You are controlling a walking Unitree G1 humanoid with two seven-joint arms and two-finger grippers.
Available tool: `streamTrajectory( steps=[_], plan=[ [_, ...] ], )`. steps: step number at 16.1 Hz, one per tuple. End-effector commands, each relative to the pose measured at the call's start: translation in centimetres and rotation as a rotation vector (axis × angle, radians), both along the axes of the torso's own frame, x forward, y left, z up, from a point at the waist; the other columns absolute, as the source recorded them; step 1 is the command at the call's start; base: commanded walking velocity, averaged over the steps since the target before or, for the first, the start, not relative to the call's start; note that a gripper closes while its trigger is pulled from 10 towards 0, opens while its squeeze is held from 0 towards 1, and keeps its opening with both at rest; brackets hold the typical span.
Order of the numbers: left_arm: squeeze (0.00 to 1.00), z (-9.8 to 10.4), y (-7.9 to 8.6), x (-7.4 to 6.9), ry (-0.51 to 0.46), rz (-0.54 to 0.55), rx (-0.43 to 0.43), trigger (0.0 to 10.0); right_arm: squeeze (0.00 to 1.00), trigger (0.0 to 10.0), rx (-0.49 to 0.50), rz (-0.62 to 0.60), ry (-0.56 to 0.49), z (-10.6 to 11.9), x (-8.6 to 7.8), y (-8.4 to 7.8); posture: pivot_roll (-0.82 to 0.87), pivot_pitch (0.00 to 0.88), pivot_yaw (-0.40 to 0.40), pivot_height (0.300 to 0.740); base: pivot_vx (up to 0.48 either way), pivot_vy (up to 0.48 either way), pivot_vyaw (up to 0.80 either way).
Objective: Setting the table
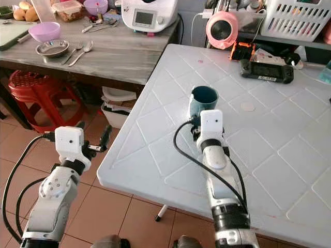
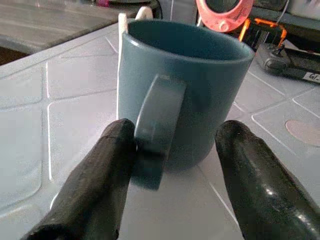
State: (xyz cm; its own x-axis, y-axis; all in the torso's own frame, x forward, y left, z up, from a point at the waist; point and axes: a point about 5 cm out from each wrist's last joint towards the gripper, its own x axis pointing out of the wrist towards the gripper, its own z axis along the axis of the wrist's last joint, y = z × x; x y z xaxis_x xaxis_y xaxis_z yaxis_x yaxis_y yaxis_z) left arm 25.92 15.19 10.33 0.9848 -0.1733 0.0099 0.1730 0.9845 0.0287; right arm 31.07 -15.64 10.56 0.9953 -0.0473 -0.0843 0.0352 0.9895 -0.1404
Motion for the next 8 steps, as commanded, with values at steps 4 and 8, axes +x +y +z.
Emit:
streamTrajectory(
  steps=[4, 8],
  plan=[
    [0.0, 0.1, -0.01, 0.32, 0.003, -0.001, 0.011, 10.0, 0.0, 5.4, -0.005, -0.037, -0.014, 0.33, 0.6, -0.83, 0.01, 0.011, 0.023, 0.74, 0.0, 0.0, 0.0],
    [0.0, 0.07, -0.08, 0.42, 0.005, 0.0, 0.011, 10.0, 0.0, 0.0, -0.004, -0.033, -0.029, 0.64, 1.05, -0.78, 0.01, 0.006, 0.02, 0.74, 0.0, 0.0, 0.0]
  ],
)
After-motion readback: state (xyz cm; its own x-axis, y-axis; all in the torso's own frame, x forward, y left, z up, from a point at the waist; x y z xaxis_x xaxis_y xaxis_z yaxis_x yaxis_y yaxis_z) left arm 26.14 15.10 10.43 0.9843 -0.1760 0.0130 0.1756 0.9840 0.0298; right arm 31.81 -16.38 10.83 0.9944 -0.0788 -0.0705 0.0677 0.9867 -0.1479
